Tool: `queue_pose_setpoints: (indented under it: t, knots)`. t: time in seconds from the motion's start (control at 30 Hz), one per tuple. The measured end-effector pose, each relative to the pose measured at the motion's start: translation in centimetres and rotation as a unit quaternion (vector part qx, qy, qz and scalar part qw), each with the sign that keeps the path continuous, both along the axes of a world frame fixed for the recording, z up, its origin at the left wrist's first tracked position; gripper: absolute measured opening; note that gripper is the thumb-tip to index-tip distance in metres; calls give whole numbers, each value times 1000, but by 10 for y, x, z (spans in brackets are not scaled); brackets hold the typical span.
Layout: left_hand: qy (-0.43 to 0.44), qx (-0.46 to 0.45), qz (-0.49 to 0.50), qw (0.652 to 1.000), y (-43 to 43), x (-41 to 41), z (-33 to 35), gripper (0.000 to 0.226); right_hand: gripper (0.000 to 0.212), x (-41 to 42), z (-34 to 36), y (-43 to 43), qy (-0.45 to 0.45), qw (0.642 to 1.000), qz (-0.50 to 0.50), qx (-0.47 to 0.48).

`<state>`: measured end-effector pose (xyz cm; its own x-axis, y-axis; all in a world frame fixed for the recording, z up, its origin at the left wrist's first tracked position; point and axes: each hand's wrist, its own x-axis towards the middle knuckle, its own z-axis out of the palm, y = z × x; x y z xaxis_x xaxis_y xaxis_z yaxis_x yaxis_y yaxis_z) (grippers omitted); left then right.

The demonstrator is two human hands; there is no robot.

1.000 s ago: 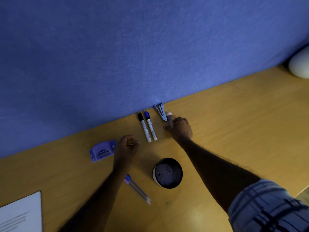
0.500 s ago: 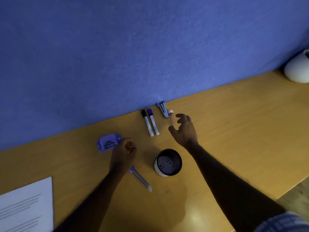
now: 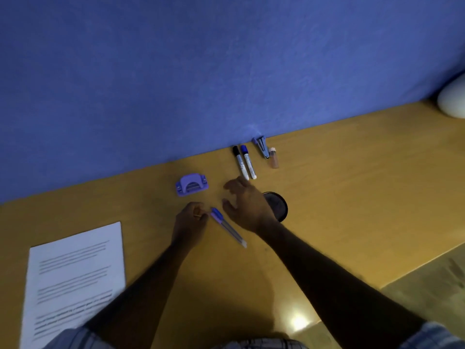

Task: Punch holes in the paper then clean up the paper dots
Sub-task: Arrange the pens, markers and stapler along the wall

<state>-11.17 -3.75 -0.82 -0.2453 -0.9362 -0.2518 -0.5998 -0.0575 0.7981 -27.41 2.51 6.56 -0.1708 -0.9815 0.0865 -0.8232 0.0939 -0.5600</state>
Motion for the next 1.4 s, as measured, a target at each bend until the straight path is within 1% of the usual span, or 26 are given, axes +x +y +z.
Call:
queue_pose_setpoints:
  t: [0.1, 0.17, 0.27, 0.33, 0.43, 0.6, 0.7, 0.83, 0.9, 1.13, 1.23, 1.33, 1.4]
  knots:
    - [-20, 20, -9, 1000, 6, 14, -5, 27, 25, 34, -21, 13, 26, 993, 32, 111]
    - [-22, 40, -21, 999, 10, 21, -8, 29, 31, 48, -36, 24, 41, 988, 15, 149]
    - [-13, 58, -22, 998, 18, 29, -12, 30, 44, 54, -52, 34, 58, 983, -34, 172]
    - [-6, 64, -17, 998, 22, 32, -15, 28, 45, 51, -60, 37, 63, 981, -64, 174]
    - [-2, 71, -24, 997, 27, 32, -18, 27, 39, 46, -67, 37, 68, 979, -84, 171]
    - [-12, 63, -36, 997, 35, 27, -21, 26, 33, 40, -75, 31, 78, 971, -93, 207]
    - [-19, 59, -43, 997, 36, 23, -23, 25, 30, 40, -78, 27, 61, 967, -99, 227]
    - [-28, 63, -45, 997, 34, 17, -24, 24, 25, 39, -80, 21, 3, 960, -119, 254]
    - [-30, 68, -42, 996, 33, 14, -24, 25, 21, 37, -81, 18, -2, 957, -117, 265]
    - [-39, 78, -20, 996, 30, 9, -25, 28, 17, 32, -82, 16, -42, 955, -127, 266]
    - [-34, 88, -9, 996, 29, 8, -26, 27, 17, 30, -80, 18, -74, 960, -139, 231]
    - [-27, 93, 5, 995, 26, 7, -26, 24, 23, 33, -76, 20, -127, 965, -147, 176]
    - [-27, 92, 8, 995, 24, 8, -27, 21, 25, 34, -75, 20, -146, 965, -154, 156]
